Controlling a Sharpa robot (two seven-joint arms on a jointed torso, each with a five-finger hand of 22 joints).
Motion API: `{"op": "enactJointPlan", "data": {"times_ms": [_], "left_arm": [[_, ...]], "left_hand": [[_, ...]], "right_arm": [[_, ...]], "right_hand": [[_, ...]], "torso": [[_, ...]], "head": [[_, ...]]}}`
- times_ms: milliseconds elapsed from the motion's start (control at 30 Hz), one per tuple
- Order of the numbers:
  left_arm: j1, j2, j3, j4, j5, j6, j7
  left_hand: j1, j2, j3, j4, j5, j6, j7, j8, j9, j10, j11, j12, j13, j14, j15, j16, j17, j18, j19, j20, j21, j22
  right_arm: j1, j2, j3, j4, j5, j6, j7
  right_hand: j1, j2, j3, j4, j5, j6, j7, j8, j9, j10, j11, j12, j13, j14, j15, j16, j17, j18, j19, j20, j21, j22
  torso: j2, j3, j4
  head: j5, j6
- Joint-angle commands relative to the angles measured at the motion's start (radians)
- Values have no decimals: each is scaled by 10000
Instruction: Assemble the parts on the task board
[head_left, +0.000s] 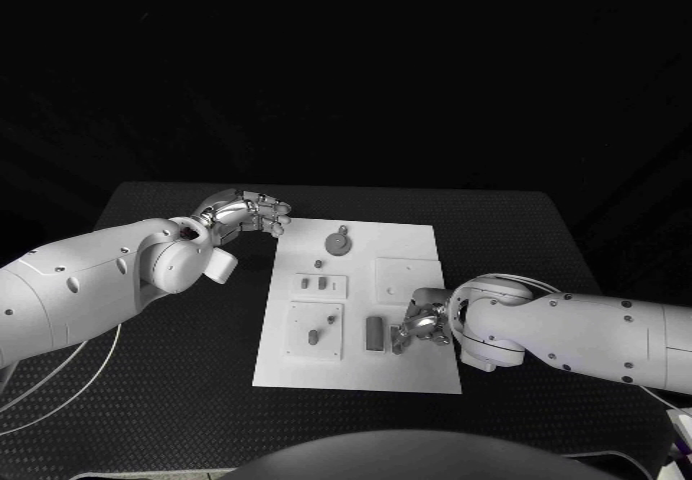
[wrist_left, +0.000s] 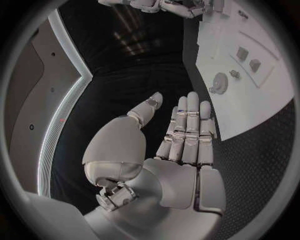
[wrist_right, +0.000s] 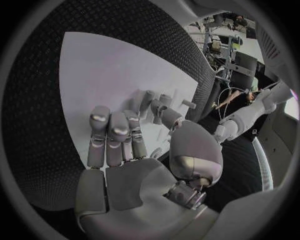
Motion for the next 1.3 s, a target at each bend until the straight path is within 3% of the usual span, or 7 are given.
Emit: {"op": "enactJointPlan", "data": {"times_ms": [33,267,367,500,733,933,1300], "left_arm": [[12,10,7,24,-42,137,42],[12,-1,7,22,-43,145,25],[12,-4,7,19,-43,142,25],[12,-6,7,21,-43,145,26],[12,2,7,25,-43,148,35],[12,6,7,25,-43,153,37],[12,13,7,23,-43,162,33]], "left_hand": [[-78,-37,69,2,1,-62,-1,43,-9,42,11,-40,11,85,10,-67,12,118,51,-4,-43,17],[-84,-39,67,5,1,-62,0,44,-10,42,12,-41,11,86,10,-72,17,117,52,-3,-45,19],[-86,-39,66,7,1,-63,0,44,-11,41,12,-42,11,86,11,-73,19,117,52,-3,-47,21],[-88,-40,66,7,0,-64,0,44,-12,41,12,-42,11,86,11,-76,22,117,52,-3,-48,22],[-88,-41,66,6,1,-65,0,45,-13,41,12,-43,11,87,11,-81,28,117,52,-4,-51,25],[-87,-41,67,6,1,-65,0,46,-14,41,12,-43,11,89,10,-85,33,117,52,-4,-53,28],[-91,-40,67,9,0,-66,0,48,-15,41,12,-44,11,90,11,-93,42,117,53,-4,-57,33]], "right_arm": [[-10,-18,-5,12,-83,128,133],[-11,-145,-5,-8,332,571,533],[-11,-199,-6,-2,441,718,606],[-11,-220,-6,-8,414,912,619],[-35,-211,-7,-41,-282,957,553],[-45,-190,-8,-33,-381,958,536],[-74,-135,-8,-90,-432,651,499]], "right_hand": [[-47,36,-29,72,-57,-26,30,-4,16,-10,18,-21,14,6,-62,5,10,134,-29,-70,53,-14],[-415,-772,-288,294,-57,-105,55,-17,33,-60,41,-57,13,-9,-46,-4,11,134,-47,-66,56,-23],[-633,-895,-694,288,-54,-175,70,-24,53,-105,55,-63,28,-30,-34,-10,12,134,-79,-73,60,-20],[-648,-647,-1574,-158,-45,-283,69,-2,131,-206,53,-72,68,-94,-40,-17,27,134,-214,-148,38,-19],[79,-199,-1958,-947,-53,-302,63,26,184,-211,47,-61,87,-102,-46,-15,33,134,-247,-197,48,-28],[785,91,-2161,-1001,-55,-299,64,27,195,-207,49,-64,90,-107,-39,-24,30,134,-284,-189,51,-31],[856,628,-2296,-937,-56,-238,57,28,182,-165,44,-67,79,-91,-38,-35,19,134,-283,-134,39,-60]], "torso": [[5,5,1],[1,3,1],[3,3,-1],[1,4,-4],[4,4,-9],[3,5,-6],[2,2,-1]], "head": [[7,9],[11,9],[27,8],[29,10],[21,-1],[21,-3],[17,-19]]}}
